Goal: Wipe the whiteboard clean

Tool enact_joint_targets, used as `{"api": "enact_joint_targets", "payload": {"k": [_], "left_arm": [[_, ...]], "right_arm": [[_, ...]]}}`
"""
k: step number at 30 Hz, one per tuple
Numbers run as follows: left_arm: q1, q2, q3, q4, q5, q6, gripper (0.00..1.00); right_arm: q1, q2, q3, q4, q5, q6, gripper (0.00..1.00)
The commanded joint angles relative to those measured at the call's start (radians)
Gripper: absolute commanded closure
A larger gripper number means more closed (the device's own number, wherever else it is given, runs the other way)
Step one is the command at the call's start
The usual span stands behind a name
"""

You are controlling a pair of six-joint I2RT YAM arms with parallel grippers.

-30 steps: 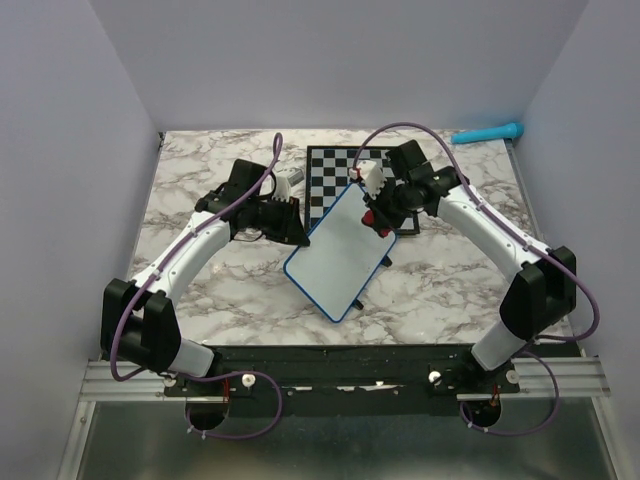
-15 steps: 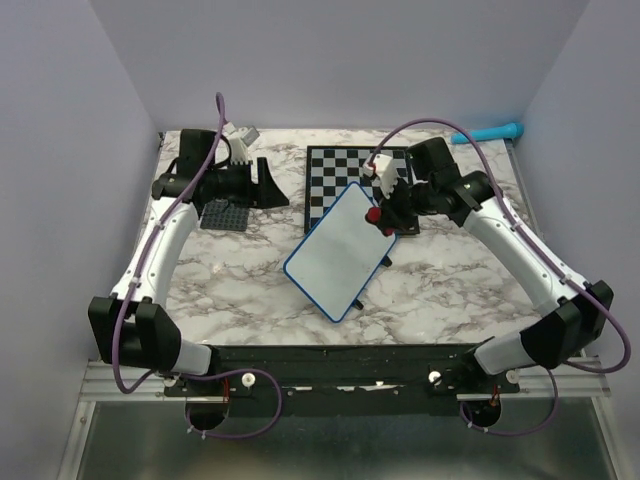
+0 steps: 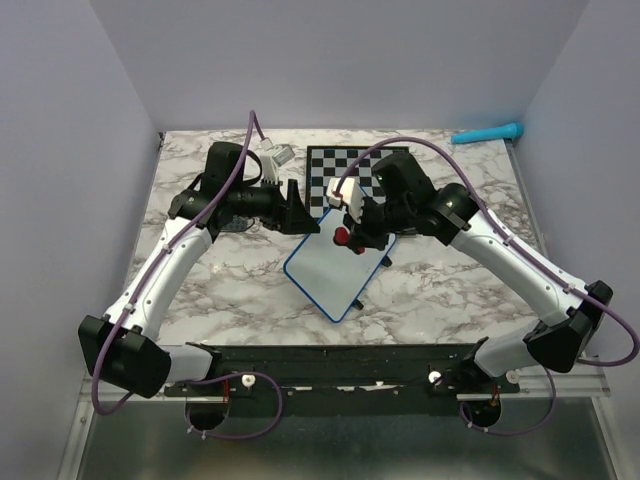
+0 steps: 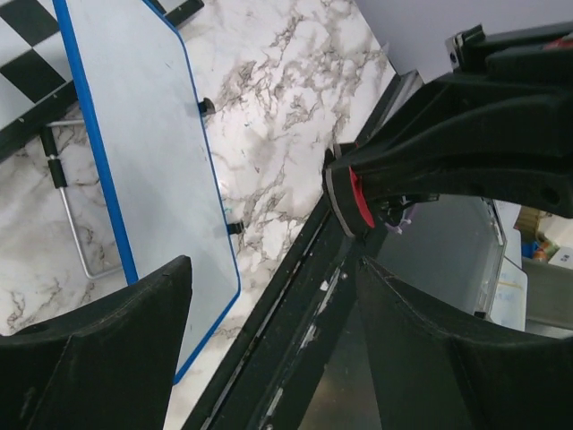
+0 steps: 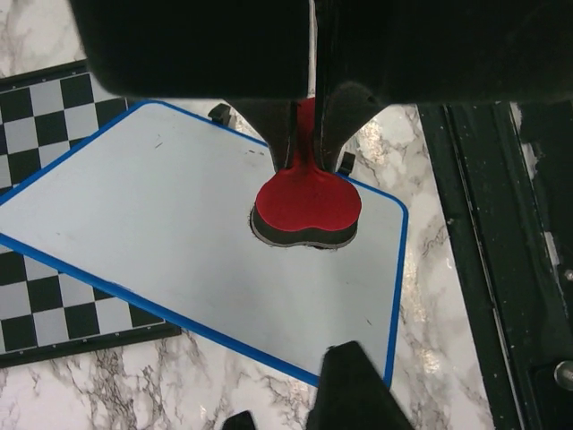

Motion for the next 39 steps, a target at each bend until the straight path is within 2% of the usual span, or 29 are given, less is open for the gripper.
{"api": "enact_joint_targets", "payload": {"k": [1,4,7,10,12,14,17,21,27,28,31,39], "left_arm": [[-0.01,-0.017,-0.03,0.018,0.016,-0.013,0.2],[-0.01,-0.022,-0.027,-0.008,0.003,0.026,0.2],[-0.008,-0.024,-0.021,-0.024,-0.012,0.052,0.2],[-0.003,-0.021,0.028,-0.048,-0.066,0.098,0.2],[0.001,-0.019,0.048,-0.051,-0.107,0.121,0.2],[0.012,-0.011,0.07,-0.055,-0.119,0.13,0.2],[0.021,-0.007,0.072,-0.056,-0.121,0.129,0.2],[0.021,-0.007,0.068,-0.071,-0.115,0.132,0.2],[0.023,-0.016,0.067,-0.081,-0.124,0.145,0.2],[0.023,-0.017,0.062,-0.081,-0.123,0.145,0.2],[0.023,-0.019,0.049,-0.073,-0.123,0.139,0.2],[0.023,-0.013,0.052,-0.071,-0.12,0.141,0.2]], "right_arm": [[-0.004,0.005,-0.01,-0.034,0.093,0.007,0.99],[-0.019,-0.056,-0.176,-0.013,0.133,-0.002,0.99],[-0.094,-0.132,-0.346,0.007,0.16,-0.027,0.99],[-0.247,-0.147,-0.489,0.061,0.199,-0.08,0.97],[-0.359,-0.101,-0.524,0.099,0.213,-0.108,0.96],[-0.45,-0.063,-0.54,0.127,0.2,-0.107,0.94],[-0.51,0.027,-0.531,0.185,0.206,-0.064,0.92],[-0.519,0.112,-0.512,0.222,0.237,-0.004,0.85],[-0.553,0.187,-0.5,0.26,0.266,0.013,0.59],[-0.561,0.192,-0.494,0.262,0.265,0.011,0.51],[-0.571,0.195,-0.486,0.26,0.254,0.004,0.36],[-0.573,0.177,-0.469,0.239,0.234,0.005,0.33]]}}
